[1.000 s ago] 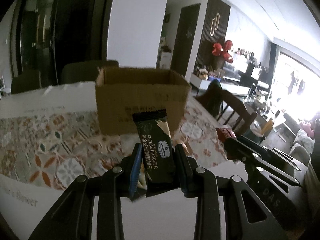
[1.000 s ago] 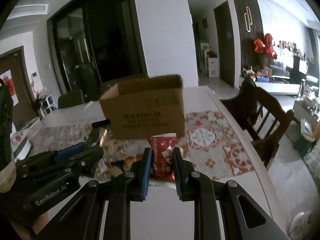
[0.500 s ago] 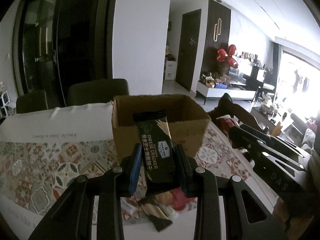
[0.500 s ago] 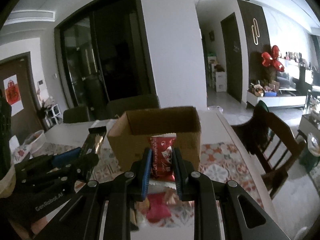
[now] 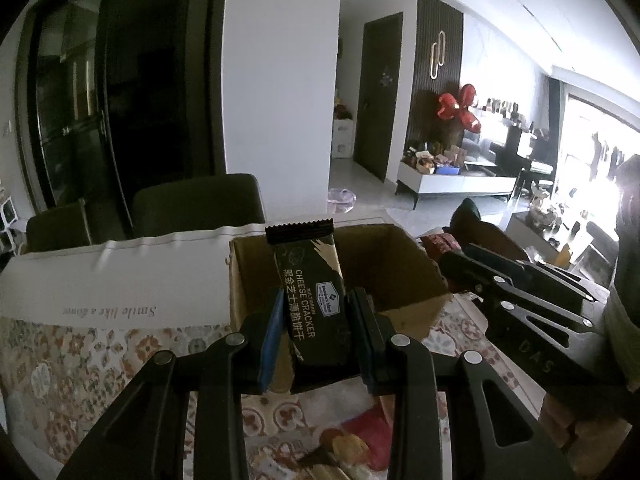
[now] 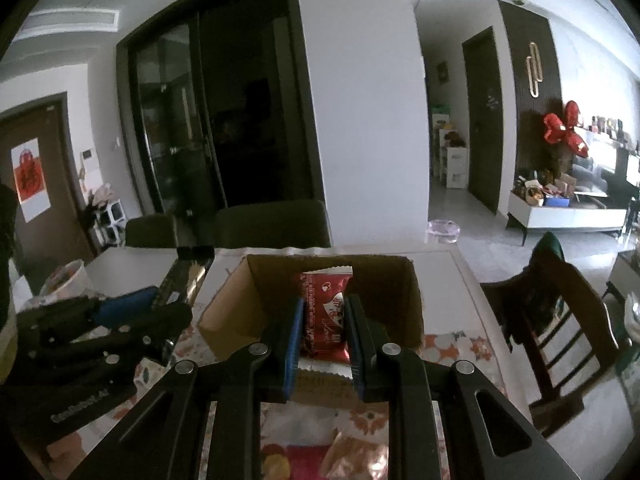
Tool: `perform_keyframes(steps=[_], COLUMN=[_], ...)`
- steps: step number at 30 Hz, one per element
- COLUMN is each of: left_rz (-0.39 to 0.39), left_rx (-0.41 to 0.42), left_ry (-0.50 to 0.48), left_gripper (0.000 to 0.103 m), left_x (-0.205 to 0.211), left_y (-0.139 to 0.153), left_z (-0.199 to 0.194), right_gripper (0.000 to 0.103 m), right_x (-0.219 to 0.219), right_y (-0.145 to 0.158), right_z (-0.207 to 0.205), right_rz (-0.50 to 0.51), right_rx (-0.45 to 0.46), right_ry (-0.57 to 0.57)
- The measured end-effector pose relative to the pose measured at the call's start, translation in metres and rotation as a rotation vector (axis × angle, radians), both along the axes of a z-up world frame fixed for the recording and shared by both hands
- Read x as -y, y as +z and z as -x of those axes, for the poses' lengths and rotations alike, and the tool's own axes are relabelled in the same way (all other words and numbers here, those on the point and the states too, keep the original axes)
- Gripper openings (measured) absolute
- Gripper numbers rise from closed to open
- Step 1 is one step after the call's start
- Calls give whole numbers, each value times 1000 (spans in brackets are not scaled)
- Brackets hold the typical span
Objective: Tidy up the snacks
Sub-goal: 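Lower both packets into the box and open both tools, then move both tools back over the snack pile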
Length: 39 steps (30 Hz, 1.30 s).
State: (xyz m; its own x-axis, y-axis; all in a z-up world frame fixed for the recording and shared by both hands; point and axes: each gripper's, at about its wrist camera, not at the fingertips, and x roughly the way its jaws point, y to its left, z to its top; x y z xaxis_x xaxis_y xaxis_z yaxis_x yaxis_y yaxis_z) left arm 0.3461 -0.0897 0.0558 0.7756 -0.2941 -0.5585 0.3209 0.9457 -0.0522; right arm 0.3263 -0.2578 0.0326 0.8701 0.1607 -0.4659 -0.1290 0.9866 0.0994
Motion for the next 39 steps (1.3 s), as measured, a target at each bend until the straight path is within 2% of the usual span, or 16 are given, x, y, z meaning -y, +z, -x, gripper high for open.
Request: perform_keyframes(steps=[6,17,19,20,21,22,23,26,29,33,39], left_rz=[2,5,2,-1,-6,-11,-18,-45,-67,-90,-112], left_rx=[-64,-188,-205,-206,-201,-193,-182,-149,-108,-51,10], left_ry=[-10,-10,-7,-4,-3,0,6,9,27,43,43], left_gripper=[33,33,39,44,55,61,61,61,68,78,80], left_x=[6,16,15,15,14,14,13,11,8,3,-10], left_y=[-4,-31,-36,-37,-38,-38,-37,-33,-27,-17,-9], left_z=[-37,-93,-97,-97,-96,-95,-94,-83,-70,-44,-9], right_gripper=[22,22,23,27,41,48,52,52,52,62,62], right_x=[4,11,12,12,12,12,13,12,10,8,3], right_y=[-6,-29,-32,-33,-34,-35,-35,-34,-31,-24,-17], right_z=[-39,-91,-97,-98,-99,-101,-100,-94,-82,-61,-26], right_rz=[21,34,34,35,37,37,37,56,69,80,74], right_rx=[-58,-172,-180,-183,-189,-192,-179,-164,-143,-102,-64], right_ry=[22,19,9,6,3,-7,-19,-37,-49,-64,-67])
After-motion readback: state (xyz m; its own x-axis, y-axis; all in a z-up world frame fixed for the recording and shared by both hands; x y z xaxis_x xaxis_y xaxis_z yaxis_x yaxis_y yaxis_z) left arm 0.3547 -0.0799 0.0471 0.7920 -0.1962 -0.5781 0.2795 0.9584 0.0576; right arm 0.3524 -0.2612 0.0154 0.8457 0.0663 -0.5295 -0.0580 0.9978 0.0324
